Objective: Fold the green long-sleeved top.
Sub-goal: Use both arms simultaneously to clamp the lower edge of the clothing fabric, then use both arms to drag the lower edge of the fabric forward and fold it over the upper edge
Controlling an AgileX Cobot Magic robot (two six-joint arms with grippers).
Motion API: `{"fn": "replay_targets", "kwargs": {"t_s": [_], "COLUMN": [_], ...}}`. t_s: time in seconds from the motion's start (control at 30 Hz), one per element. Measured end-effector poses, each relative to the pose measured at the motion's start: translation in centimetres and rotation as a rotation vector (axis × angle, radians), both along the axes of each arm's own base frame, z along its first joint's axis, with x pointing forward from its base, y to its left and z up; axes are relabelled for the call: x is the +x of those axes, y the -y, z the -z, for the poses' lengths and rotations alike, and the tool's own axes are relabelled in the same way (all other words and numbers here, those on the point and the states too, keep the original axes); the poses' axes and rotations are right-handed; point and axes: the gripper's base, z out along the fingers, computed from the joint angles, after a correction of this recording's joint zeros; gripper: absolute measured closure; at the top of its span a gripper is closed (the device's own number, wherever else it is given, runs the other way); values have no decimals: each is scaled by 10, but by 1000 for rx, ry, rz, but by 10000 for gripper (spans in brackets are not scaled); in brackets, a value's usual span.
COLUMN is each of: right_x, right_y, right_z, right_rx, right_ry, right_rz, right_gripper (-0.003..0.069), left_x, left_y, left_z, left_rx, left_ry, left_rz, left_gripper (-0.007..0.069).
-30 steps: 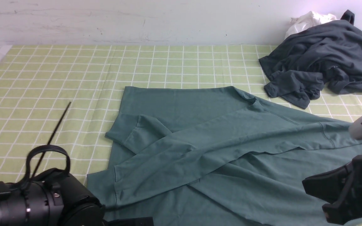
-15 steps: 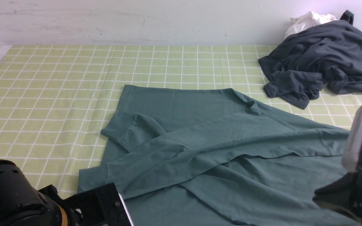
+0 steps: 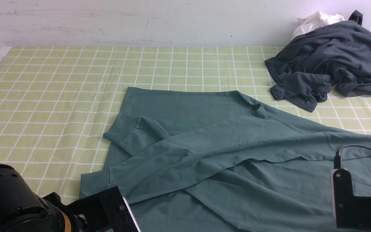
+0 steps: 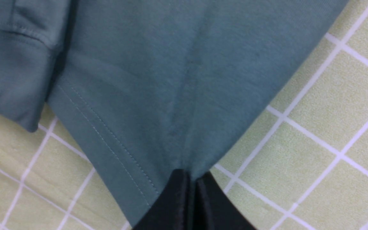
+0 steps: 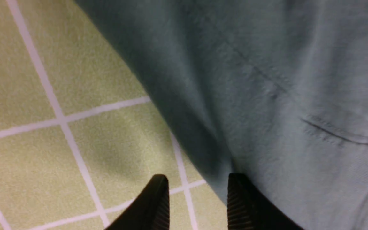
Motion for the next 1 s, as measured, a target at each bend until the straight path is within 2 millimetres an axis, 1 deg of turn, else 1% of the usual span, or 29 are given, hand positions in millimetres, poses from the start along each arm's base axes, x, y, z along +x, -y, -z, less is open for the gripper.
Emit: {"fn": "replay_targets", "kwargs": {"t_s": [0.17, 0.27, 0.37, 0.4, 0.47, 0.53, 0.57, 0.6, 0.63, 0.7, 0.77, 0.8, 0.83, 0.93, 0.97, 1.0], "right_x": [7, 9, 9, 9, 9, 9, 9, 9, 9, 10, 15, 17, 21, 36, 38, 51], "right_y": [-2, -3, -3, -3, -3, -3, -3, -3, -3, -2, -2, -2, -3, -6, -6, -10], "right_z": [8, 11, 11, 12, 12, 9, 5, 3, -7, -14, -37, -45, -53, -75, -77, -85], "right_rx": [8, 9, 8, 8, 11, 20, 29, 32, 50, 57, 74, 77, 82, 113, 116, 143], "right_ry": [15, 14, 11, 9, 10, 24, 36, 44, 67, 77, 118, 129, 142, 208, 213, 264], "right_rz": [-21, -27, -27, -26, -18, 16, 47, 54, 119, 166, 249, 268, 290, 317, 318, 309], "right_gripper": [408, 426, 468, 500, 536, 601, 628, 632, 655, 659, 660, 661, 661, 661, 661, 661], "left_x": [0, 0, 0, 0, -1, -2, -3, -4, -5, -3, 6, 9, 16, 39, 41, 60], "left_y": [0, 0, 0, 0, -1, -2, -3, -3, -5, -6, -8, -10, -11, -16, -18, -19], "left_z": [0, 0, 0, 0, -1, -4, -7, -7, -13, -19, -35, -39, -49, -70, -72, -83], "left_rx": [0, 1, 2, 2, 0, -11, -19, -21, -41, -63, -112, -123, -149, -212, -214, -255], "left_ry": [-1, -3, -3, -3, -1, 7, 13, 15, 32, 47, 89, 97, 123, 199, 203, 261], "left_rz": [0, -1, -1, -1, -2, -15, -25, -25, -50, -86, -169, -199, -243, -340, -352, -393], "left_gripper": [629, 629, 629, 629, 629, 629, 629, 629, 629, 629, 628, 628, 627, 624, 624, 624]}}
